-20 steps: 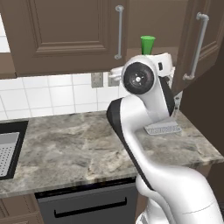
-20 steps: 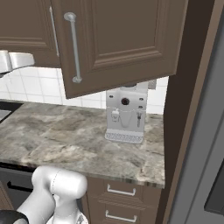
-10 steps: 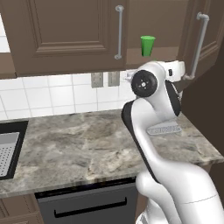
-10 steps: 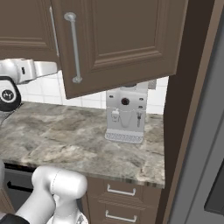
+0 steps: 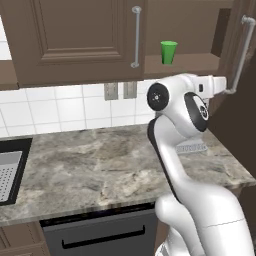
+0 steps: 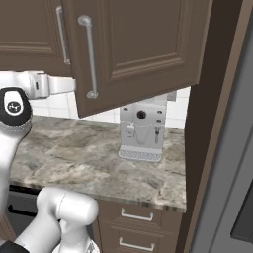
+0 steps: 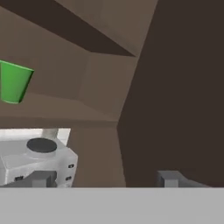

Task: Open the cabinet directly in front. Then move the liquor and the cup to the dining counter with the candle on it.

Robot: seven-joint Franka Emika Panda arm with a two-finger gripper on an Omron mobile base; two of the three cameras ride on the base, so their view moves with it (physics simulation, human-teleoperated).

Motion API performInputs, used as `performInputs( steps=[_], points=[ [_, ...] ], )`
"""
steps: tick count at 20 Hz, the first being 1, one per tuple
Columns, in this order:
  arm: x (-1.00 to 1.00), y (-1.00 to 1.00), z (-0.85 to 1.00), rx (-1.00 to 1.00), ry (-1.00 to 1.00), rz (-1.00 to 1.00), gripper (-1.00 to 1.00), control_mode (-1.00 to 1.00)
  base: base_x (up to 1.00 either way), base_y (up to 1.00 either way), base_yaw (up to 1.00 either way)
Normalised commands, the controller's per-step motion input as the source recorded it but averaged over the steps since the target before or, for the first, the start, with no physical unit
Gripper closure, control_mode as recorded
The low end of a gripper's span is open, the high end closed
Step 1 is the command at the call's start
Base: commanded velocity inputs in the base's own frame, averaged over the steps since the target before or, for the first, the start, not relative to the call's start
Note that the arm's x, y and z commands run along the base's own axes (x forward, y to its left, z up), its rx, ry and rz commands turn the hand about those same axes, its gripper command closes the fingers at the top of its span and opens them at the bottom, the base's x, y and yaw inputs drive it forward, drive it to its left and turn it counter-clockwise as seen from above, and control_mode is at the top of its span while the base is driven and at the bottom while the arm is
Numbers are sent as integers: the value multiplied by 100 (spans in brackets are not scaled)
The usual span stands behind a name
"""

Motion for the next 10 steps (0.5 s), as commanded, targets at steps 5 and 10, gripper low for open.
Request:
performInputs(
  steps=[5, 10],
  points=[
    [0, -94, -9, 0, -1, -31, -100, -100, 0, 0, 0],
    [0, -100, -7, 0, -10, -29, -100, -100, 0, 0, 0]
  ],
)
